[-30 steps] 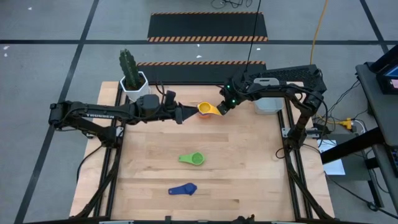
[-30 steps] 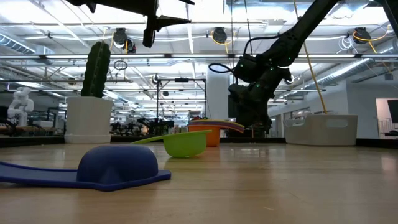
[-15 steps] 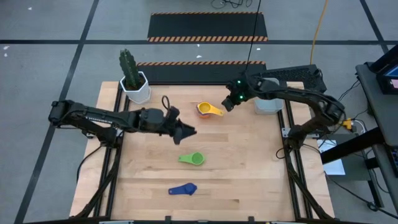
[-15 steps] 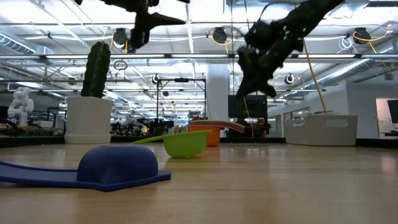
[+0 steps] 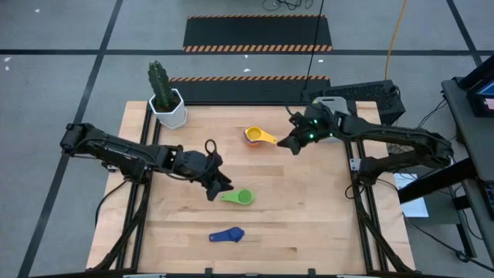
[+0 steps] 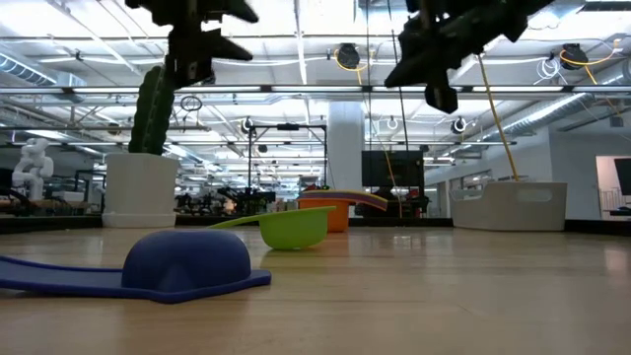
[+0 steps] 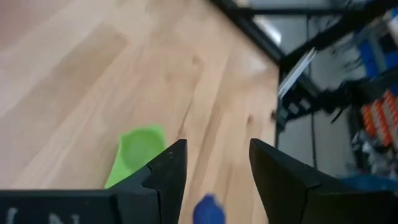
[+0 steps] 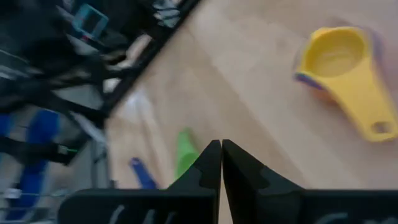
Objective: Nest measuring cups in basket
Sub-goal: Stack the green measuring cup on top of the yellow measuring cup
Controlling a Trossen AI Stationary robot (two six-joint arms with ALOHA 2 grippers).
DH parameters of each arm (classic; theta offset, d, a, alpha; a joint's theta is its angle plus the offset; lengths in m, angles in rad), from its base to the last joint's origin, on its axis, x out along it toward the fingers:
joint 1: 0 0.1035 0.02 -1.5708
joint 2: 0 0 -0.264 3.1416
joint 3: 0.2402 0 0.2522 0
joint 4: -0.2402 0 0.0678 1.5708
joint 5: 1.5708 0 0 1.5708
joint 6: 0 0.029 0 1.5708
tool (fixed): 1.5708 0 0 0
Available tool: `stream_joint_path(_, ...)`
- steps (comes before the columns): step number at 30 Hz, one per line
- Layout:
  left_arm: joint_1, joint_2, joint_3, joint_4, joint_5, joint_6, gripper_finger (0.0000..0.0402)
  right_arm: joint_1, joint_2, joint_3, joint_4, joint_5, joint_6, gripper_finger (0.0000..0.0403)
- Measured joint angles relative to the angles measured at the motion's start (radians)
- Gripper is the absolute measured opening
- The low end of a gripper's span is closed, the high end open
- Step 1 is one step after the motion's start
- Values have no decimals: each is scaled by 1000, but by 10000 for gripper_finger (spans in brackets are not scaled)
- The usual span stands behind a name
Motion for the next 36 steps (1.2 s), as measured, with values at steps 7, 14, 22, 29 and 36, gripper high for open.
stream_joint_path(7, 48, 0, 0, -89, 39, 73, 239, 90, -68, -150, 332, 21, 214, 6)
stream_joint_path(14, 108, 57, 0, -155, 117, 194, 333, 153, -77, -218, 492, 87, 305, 6)
stream_joint_path(22, 118, 175, 0, -114, 163, 302, 327, 169, -77, -218, 496, 87, 295, 6)
stream_joint_path(29, 126, 254, 0, -124, 156, 458, 317, 169, -77, -218, 492, 83, 285, 6)
stream_joint_path(36, 98, 339, 0, -106, 140, 623, 344, 175, -77, -218, 489, 79, 292, 6)
